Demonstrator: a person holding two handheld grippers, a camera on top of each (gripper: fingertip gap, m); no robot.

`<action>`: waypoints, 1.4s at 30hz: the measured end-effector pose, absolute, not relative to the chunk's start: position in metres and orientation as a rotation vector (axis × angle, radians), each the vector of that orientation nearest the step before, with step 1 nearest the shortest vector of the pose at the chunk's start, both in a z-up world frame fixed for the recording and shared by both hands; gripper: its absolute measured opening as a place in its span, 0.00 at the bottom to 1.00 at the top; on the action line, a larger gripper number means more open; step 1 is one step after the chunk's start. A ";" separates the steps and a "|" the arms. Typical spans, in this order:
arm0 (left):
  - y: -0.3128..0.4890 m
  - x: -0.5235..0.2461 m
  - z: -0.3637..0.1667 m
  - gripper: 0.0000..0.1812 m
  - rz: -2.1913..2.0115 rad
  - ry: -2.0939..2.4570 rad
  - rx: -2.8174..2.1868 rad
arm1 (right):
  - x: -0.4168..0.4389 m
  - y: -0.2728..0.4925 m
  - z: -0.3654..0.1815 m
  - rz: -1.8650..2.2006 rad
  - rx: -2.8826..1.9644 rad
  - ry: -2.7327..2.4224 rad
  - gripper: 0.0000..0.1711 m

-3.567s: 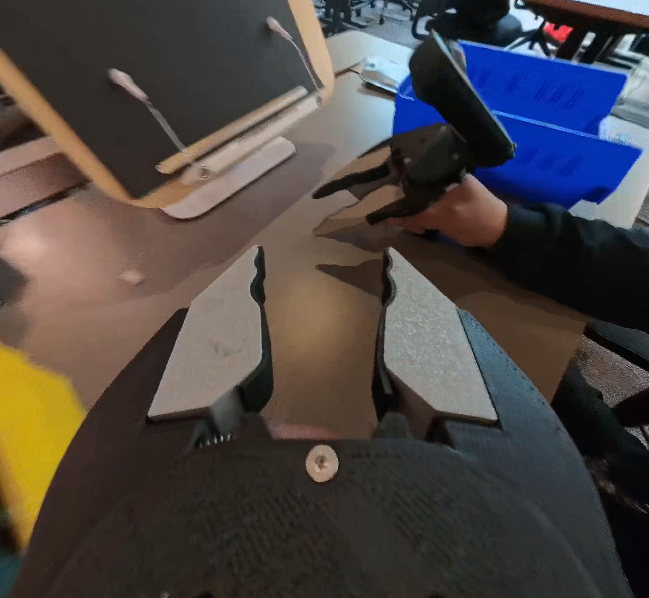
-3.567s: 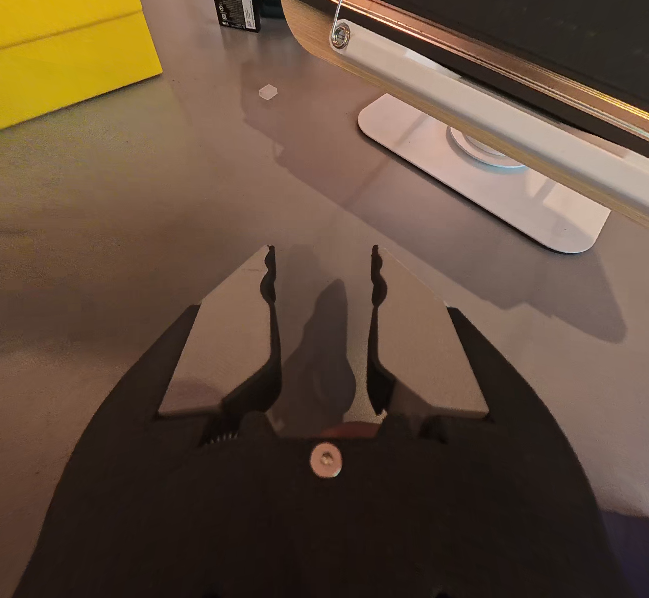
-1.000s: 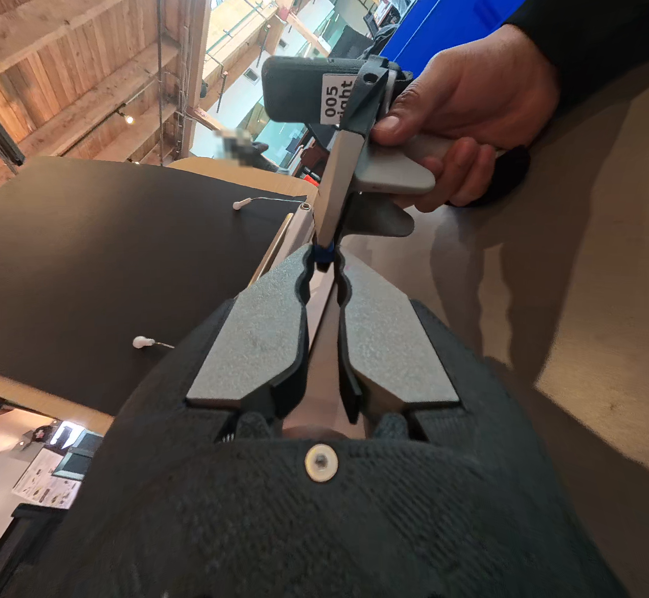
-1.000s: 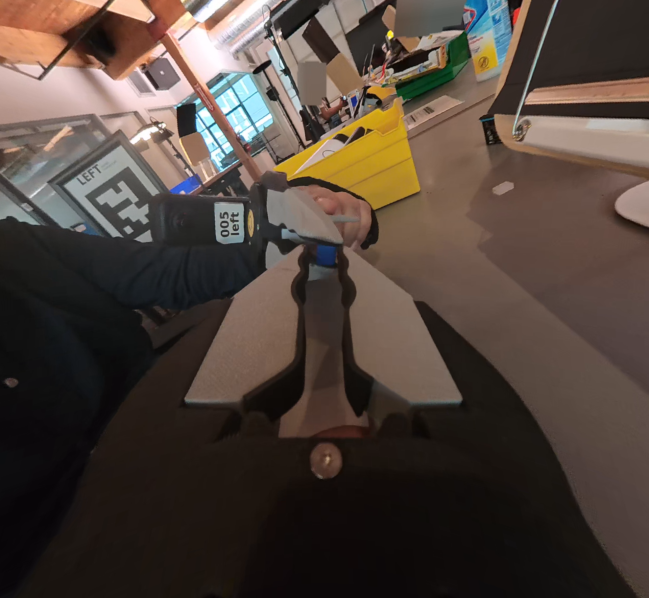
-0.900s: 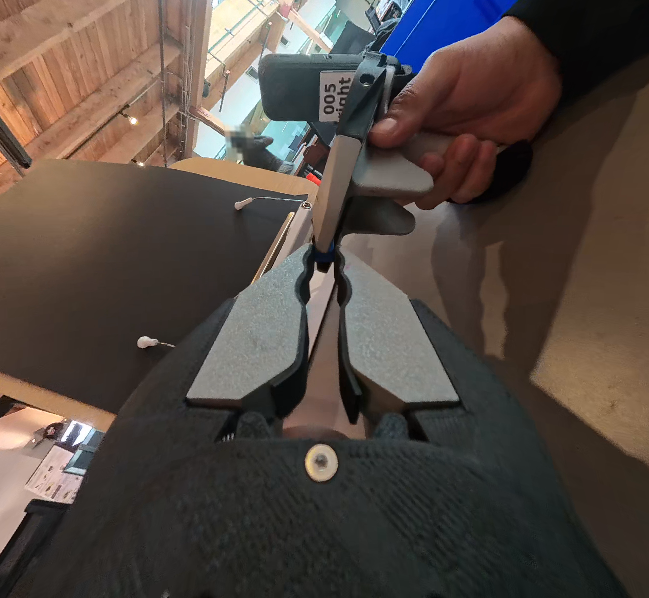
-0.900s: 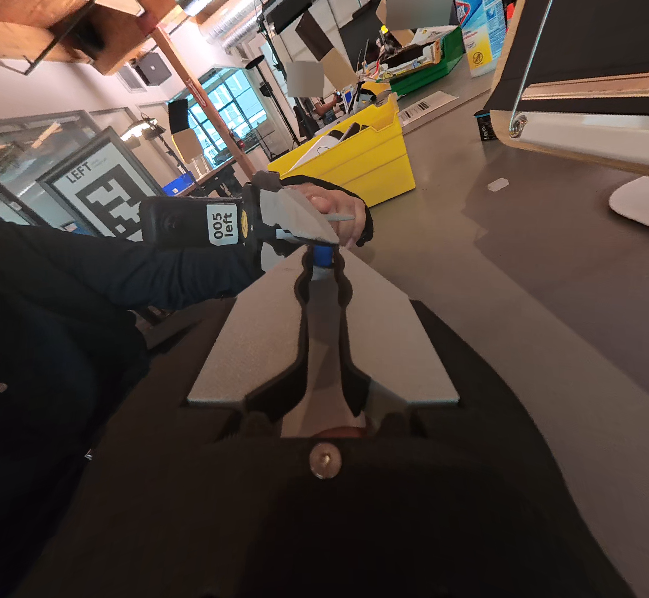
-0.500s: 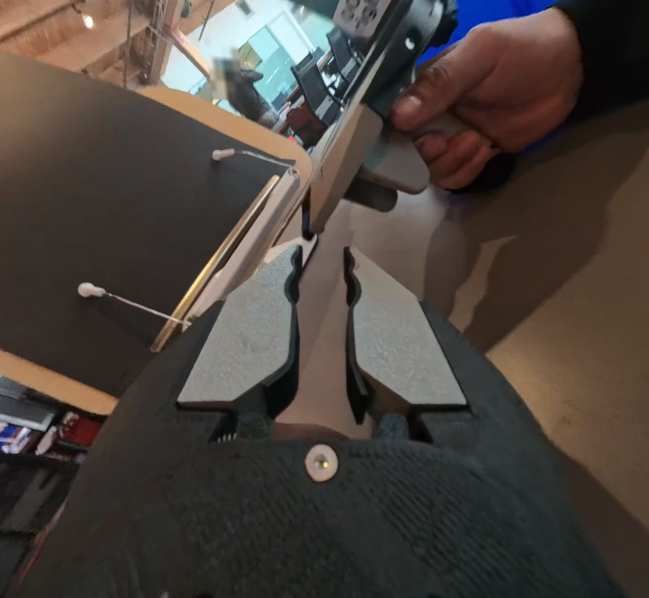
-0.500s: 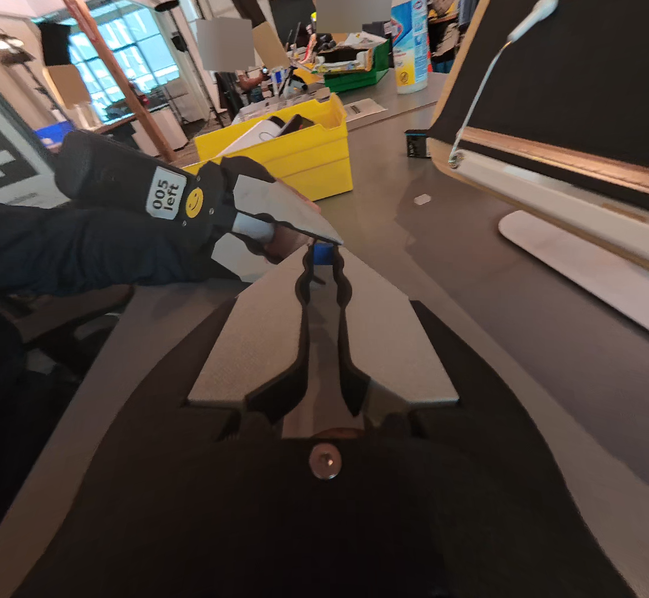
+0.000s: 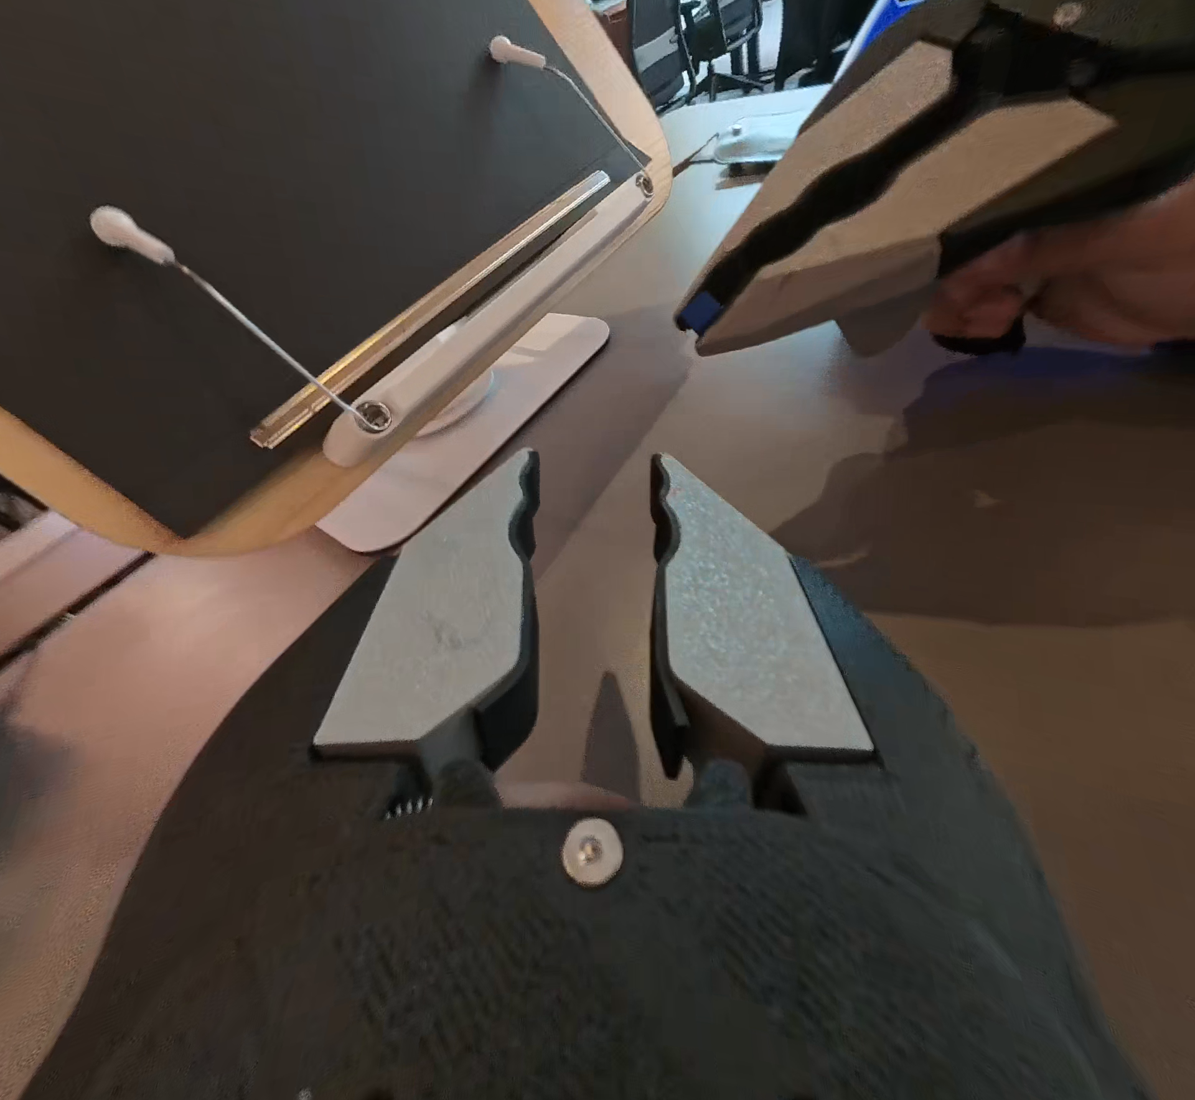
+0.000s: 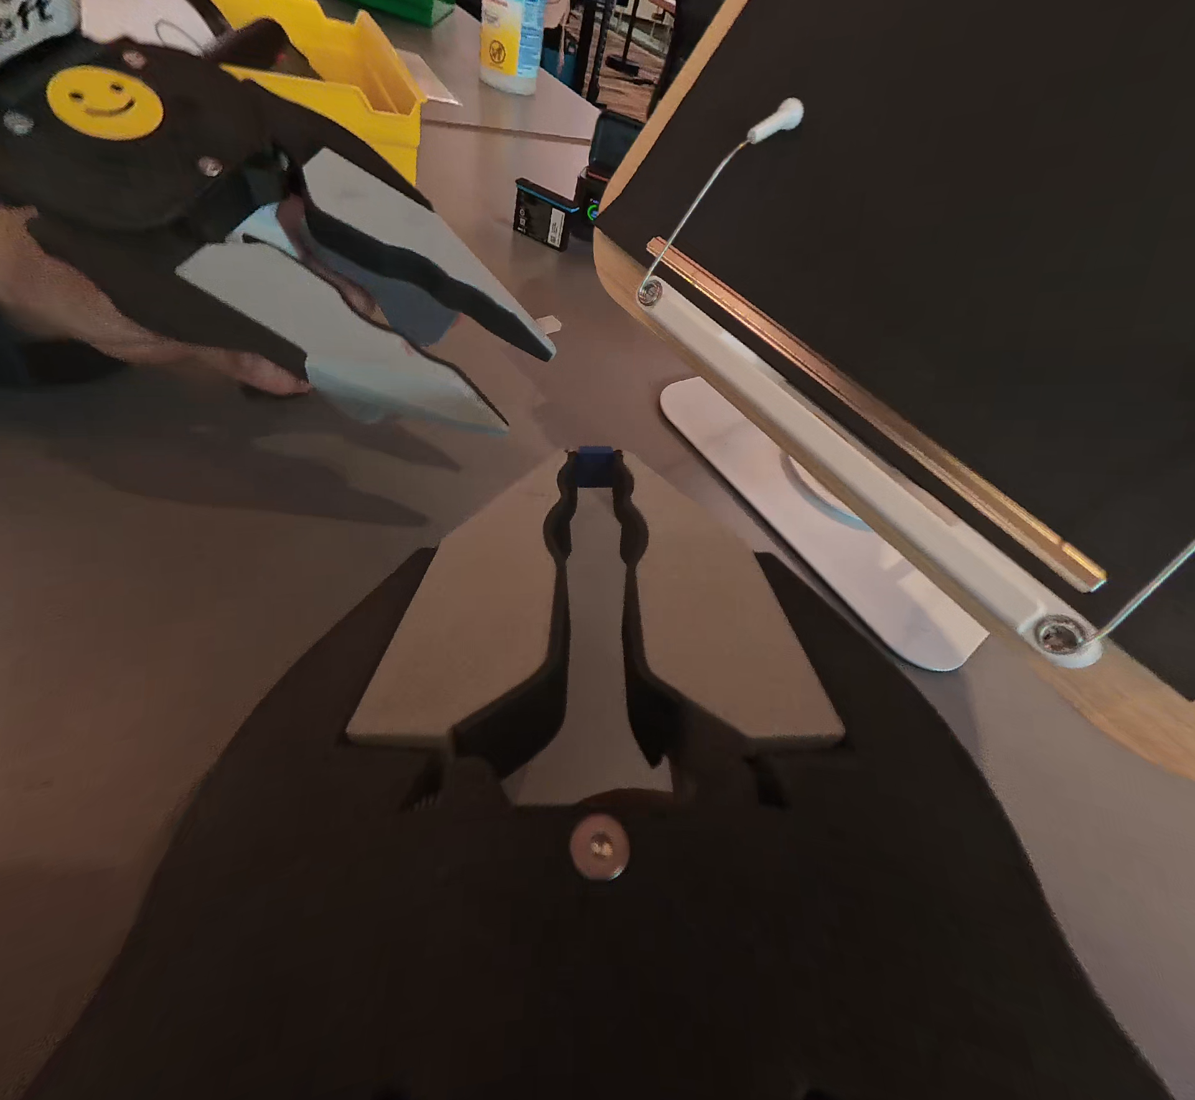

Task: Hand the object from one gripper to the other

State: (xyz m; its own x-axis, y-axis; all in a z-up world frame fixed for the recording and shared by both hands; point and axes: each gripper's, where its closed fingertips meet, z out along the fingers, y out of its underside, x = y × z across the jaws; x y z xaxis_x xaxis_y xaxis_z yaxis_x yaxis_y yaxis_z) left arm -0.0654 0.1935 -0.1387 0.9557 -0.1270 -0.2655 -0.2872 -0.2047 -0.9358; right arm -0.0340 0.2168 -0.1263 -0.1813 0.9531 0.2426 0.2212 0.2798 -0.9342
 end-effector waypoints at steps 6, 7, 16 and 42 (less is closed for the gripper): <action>0.189 -0.073 -0.135 0.18 -0.159 0.135 -1.791 | -0.036 0.203 -0.131 0.676 -0.884 -1.705 0.04; 0.189 -0.073 -0.135 0.17 -0.189 0.125 -1.787 | -0.036 0.200 -0.134 0.622 -0.854 -1.723 0.04; 0.184 -0.041 -0.140 0.20 -0.602 0.102 -1.823 | -0.040 0.181 -0.140 0.500 -0.717 -1.776 0.04; 0.180 -0.032 -0.144 0.21 -0.746 0.082 -1.846 | -0.037 0.174 -0.151 0.371 -0.608 -1.851 0.04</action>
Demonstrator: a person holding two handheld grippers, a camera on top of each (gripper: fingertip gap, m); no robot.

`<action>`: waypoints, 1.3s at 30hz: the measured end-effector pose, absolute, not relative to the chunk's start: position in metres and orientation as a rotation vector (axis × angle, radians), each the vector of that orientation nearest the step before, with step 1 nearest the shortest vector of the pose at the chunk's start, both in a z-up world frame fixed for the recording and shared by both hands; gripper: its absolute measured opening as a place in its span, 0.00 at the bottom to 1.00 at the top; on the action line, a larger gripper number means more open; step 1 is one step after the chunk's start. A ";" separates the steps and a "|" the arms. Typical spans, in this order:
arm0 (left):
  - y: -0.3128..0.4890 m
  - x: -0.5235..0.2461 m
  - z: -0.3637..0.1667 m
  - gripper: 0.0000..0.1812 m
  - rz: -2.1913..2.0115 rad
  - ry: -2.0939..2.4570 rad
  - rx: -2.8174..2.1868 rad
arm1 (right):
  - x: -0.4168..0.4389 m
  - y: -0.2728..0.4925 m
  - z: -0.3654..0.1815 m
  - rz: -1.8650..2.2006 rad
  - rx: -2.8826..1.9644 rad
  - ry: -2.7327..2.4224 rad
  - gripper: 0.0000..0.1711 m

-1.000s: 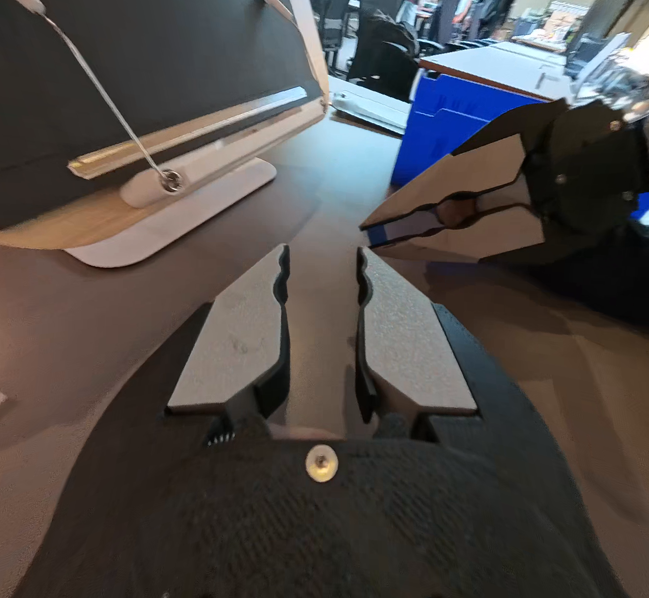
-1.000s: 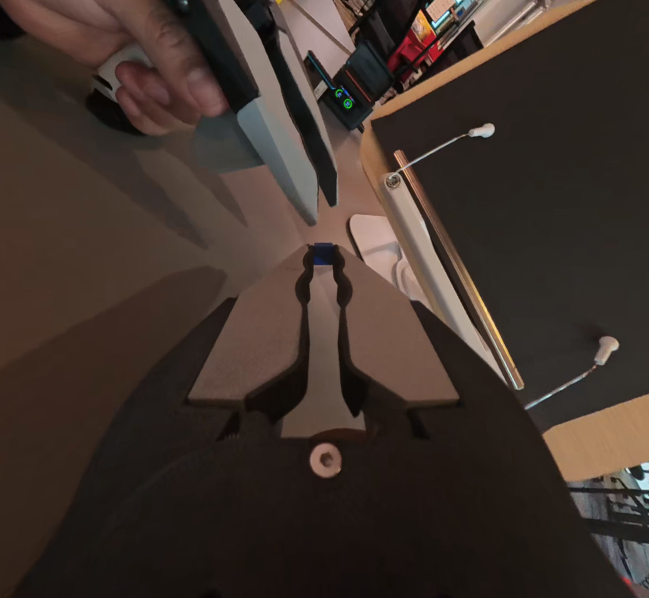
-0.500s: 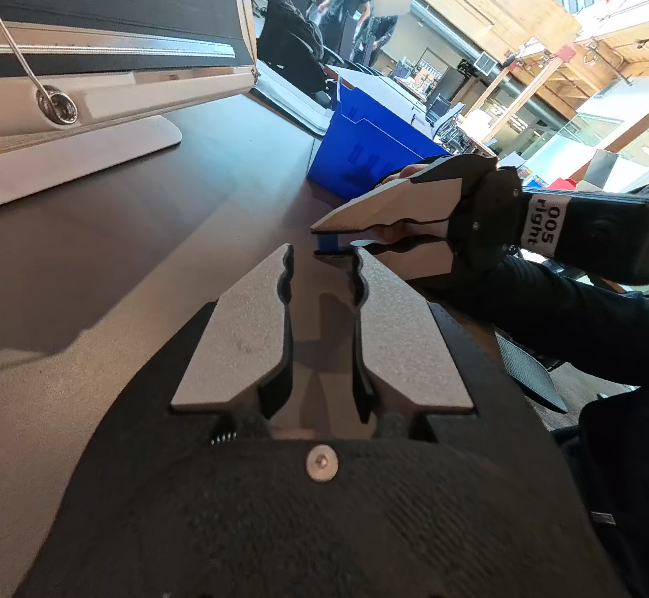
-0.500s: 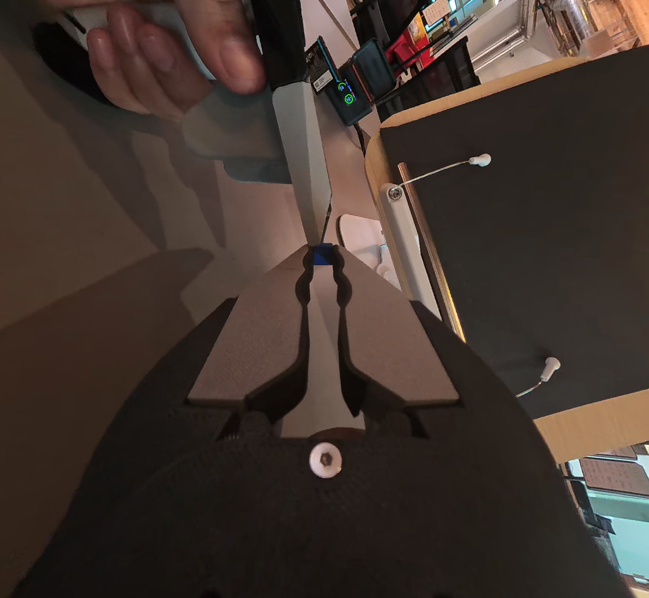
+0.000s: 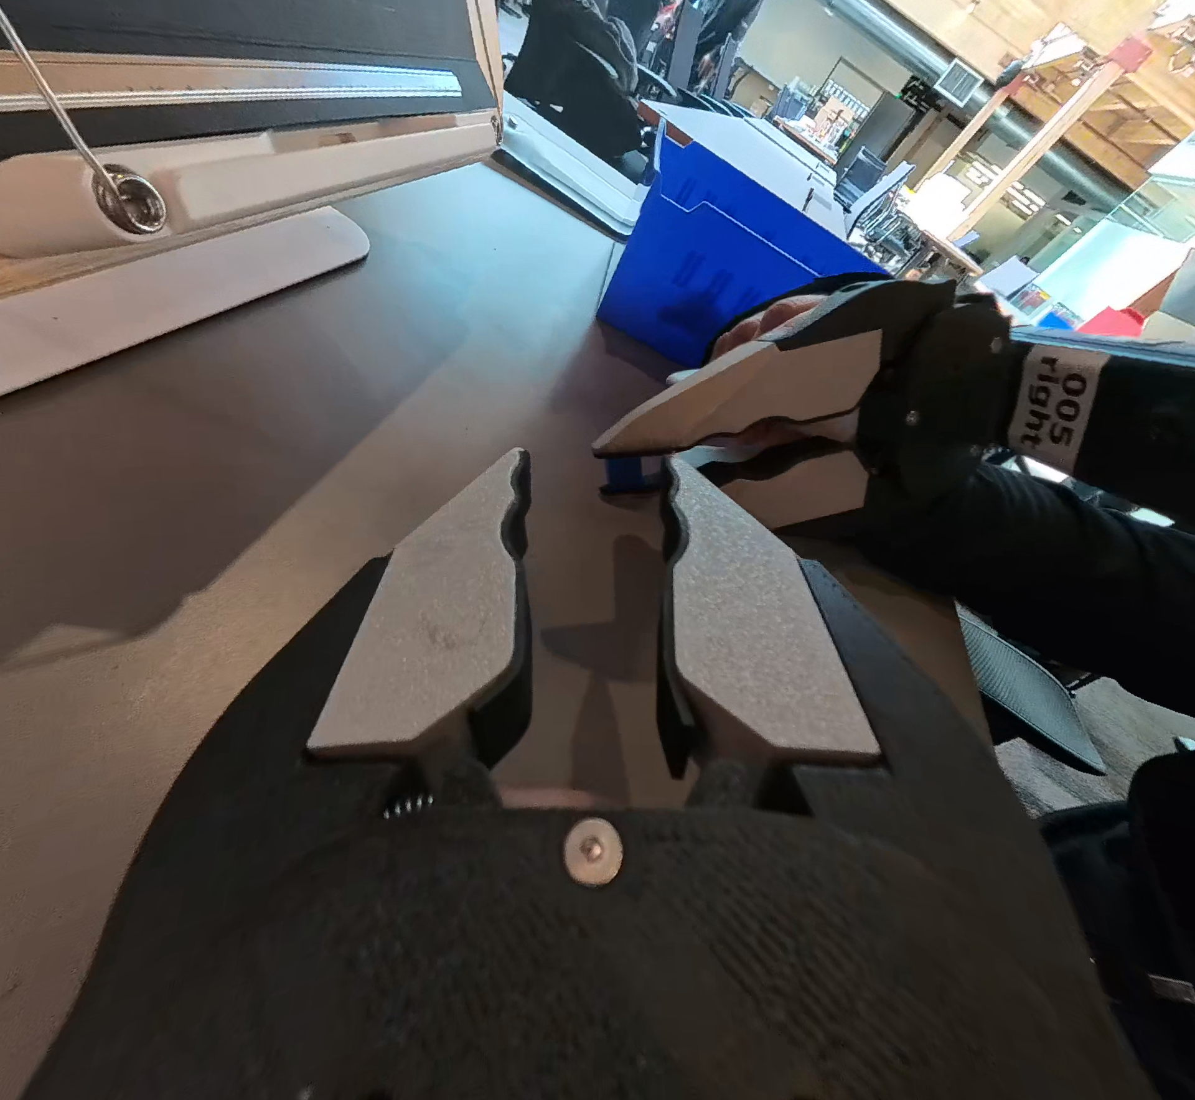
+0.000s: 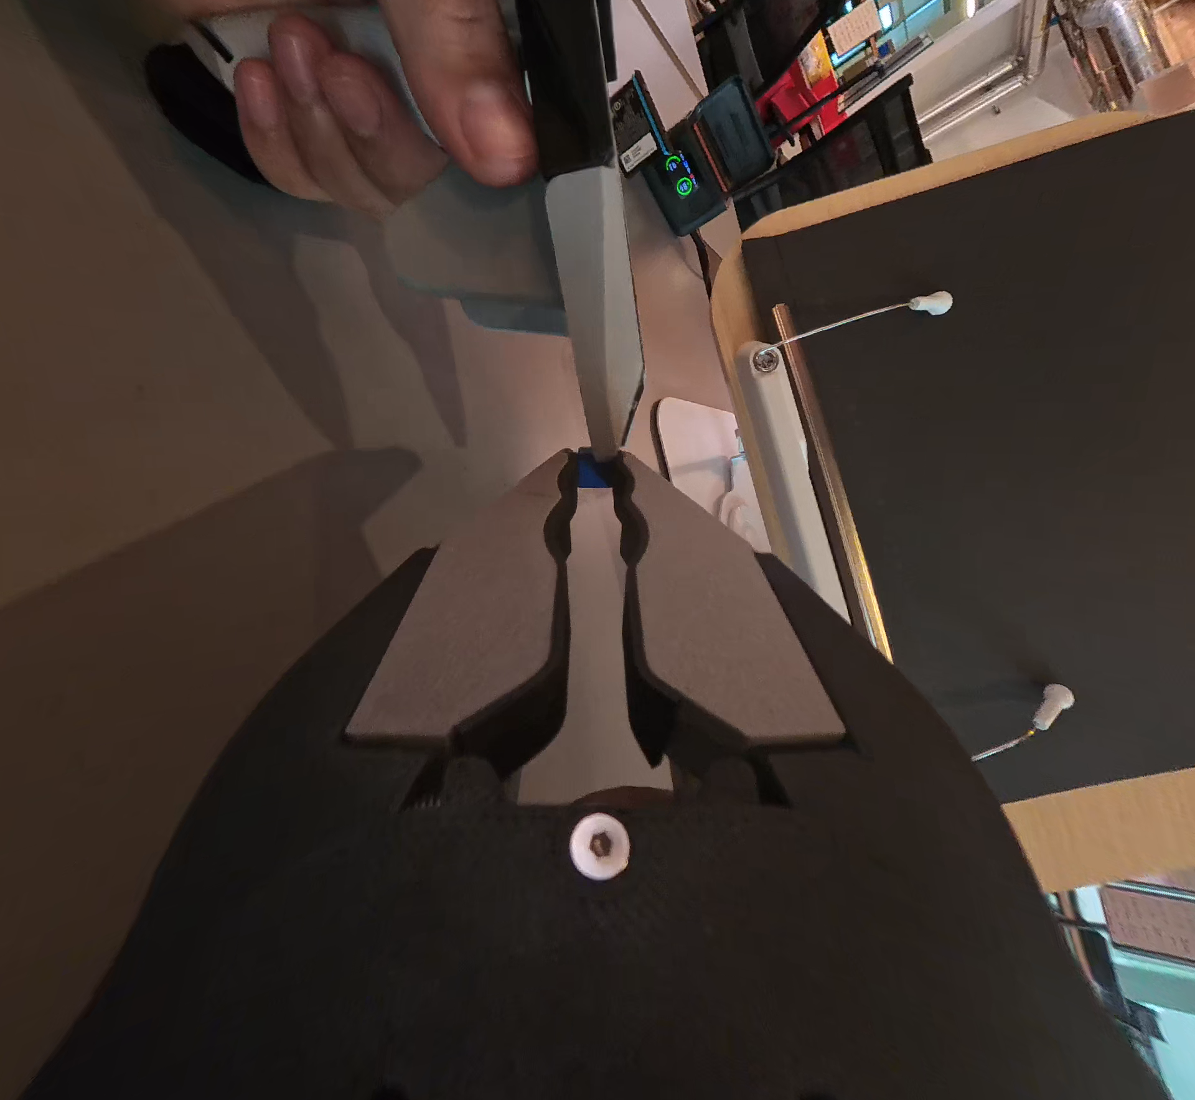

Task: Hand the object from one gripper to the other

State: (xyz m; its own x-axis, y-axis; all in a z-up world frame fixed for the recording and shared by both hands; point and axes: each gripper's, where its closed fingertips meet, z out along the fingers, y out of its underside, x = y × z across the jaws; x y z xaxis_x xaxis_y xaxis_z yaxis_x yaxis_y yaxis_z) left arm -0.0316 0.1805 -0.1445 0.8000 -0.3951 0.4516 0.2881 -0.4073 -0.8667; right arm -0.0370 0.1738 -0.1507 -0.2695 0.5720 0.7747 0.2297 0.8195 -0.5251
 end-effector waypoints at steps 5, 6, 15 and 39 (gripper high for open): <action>0.179 -0.028 -0.148 0.22 -0.755 0.099 -1.873 | -0.040 0.172 -0.154 0.366 -0.617 -1.852 0.04; 0.180 -0.028 -0.149 0.22 -0.747 0.105 -1.880 | -0.041 0.172 -0.155 0.359 -0.616 -1.849 0.04; 0.178 -0.025 -0.145 0.05 -0.648 0.182 -1.861 | -0.041 0.175 -0.149 0.359 -0.626 -1.822 0.07; 0.164 -0.007 -0.107 0.05 0.427 0.935 -1.263 | -0.014 0.153 -0.116 1.713 -1.176 -1.799 0.09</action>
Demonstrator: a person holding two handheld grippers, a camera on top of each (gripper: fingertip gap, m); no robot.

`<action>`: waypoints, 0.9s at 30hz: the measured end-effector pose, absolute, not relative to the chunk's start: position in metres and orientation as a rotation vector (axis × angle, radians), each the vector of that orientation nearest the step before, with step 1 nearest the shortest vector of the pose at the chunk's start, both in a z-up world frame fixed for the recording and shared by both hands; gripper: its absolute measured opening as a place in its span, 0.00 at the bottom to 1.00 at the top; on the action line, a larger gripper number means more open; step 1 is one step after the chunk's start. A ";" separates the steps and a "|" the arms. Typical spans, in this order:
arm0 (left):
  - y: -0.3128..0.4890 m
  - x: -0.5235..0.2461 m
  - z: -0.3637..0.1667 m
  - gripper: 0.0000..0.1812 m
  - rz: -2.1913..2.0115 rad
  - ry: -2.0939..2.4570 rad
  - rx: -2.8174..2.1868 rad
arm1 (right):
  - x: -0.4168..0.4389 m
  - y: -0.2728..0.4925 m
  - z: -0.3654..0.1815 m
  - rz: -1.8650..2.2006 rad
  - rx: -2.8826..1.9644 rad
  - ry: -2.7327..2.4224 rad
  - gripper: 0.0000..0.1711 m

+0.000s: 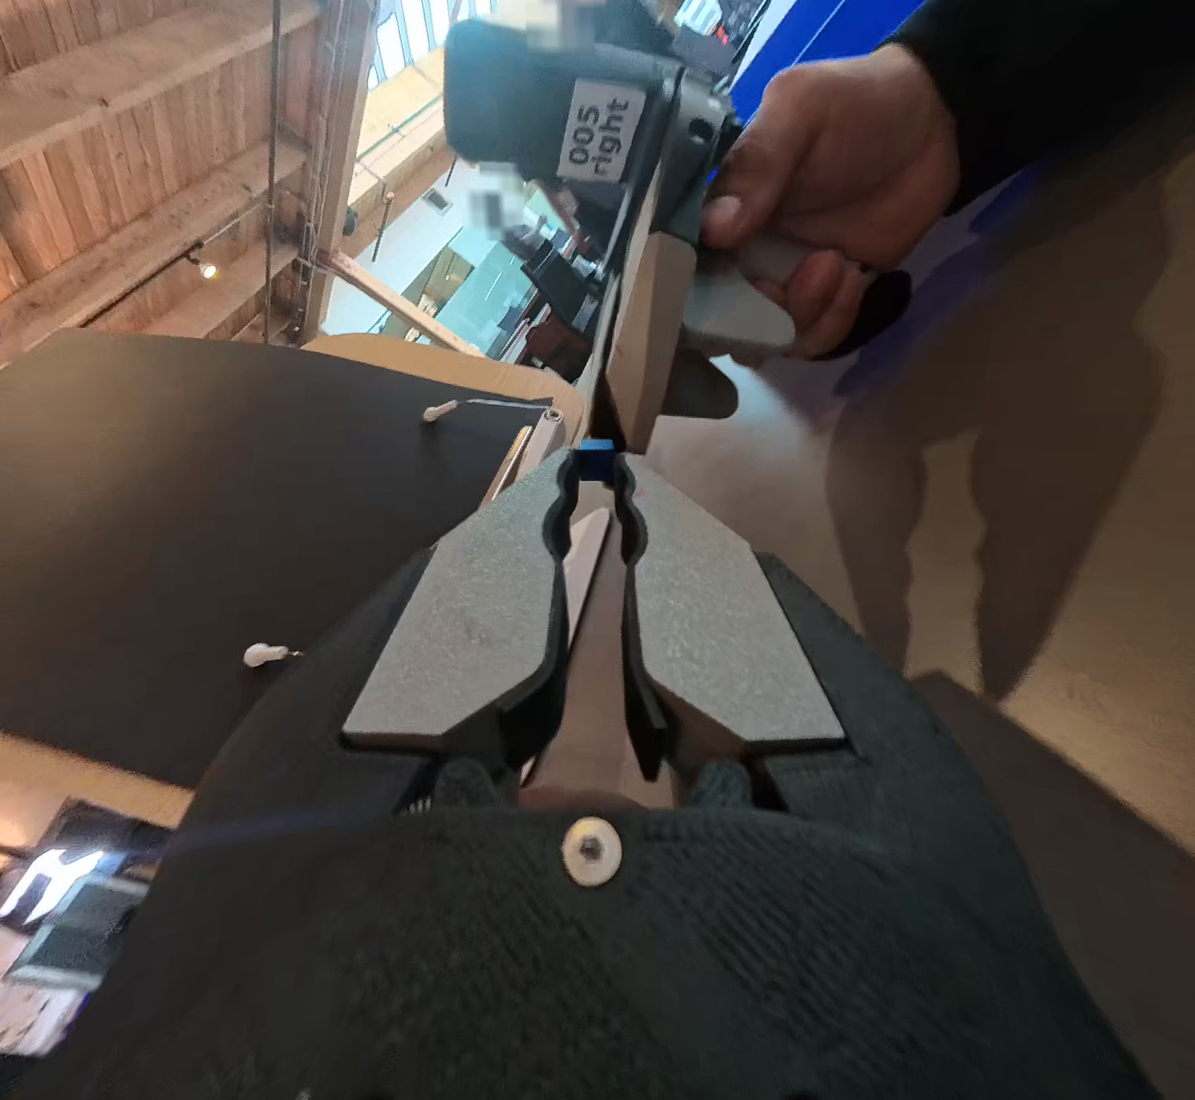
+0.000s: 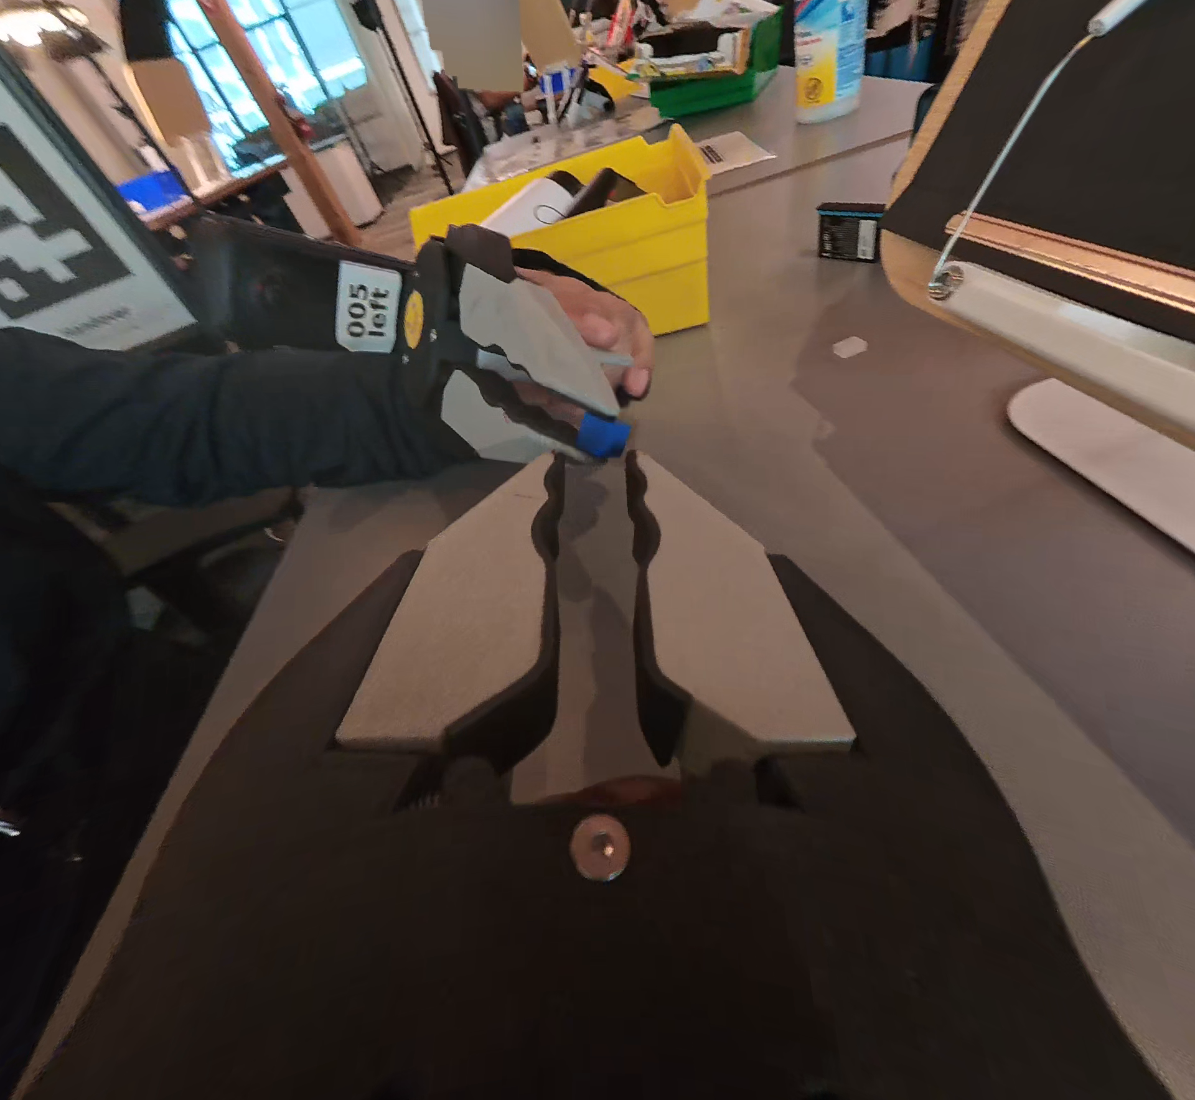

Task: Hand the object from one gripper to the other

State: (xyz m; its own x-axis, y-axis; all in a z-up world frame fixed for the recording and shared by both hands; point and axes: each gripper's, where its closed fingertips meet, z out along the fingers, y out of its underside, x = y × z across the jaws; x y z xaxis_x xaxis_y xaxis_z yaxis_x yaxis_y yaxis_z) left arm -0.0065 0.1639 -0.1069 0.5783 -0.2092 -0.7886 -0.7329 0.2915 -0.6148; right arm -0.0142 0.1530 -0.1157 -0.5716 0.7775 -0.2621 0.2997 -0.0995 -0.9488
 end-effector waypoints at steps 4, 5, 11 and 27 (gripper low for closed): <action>0.159 0.003 -0.102 0.05 0.380 0.942 -1.233 | -0.009 0.149 -0.102 1.883 -1.150 -1.752 0.09; 0.158 0.005 -0.100 0.05 0.371 0.939 -1.224 | -0.007 0.149 -0.099 1.917 -1.143 -1.741 0.07; 0.159 0.007 -0.099 0.05 0.395 0.937 -1.215 | -0.005 0.149 -0.098 1.965 -1.153 -1.735 0.06; 0.177 -0.008 -0.133 0.28 -0.008 0.622 -1.654 | -0.017 0.192 -0.100 1.146 -1.006 -1.664 0.05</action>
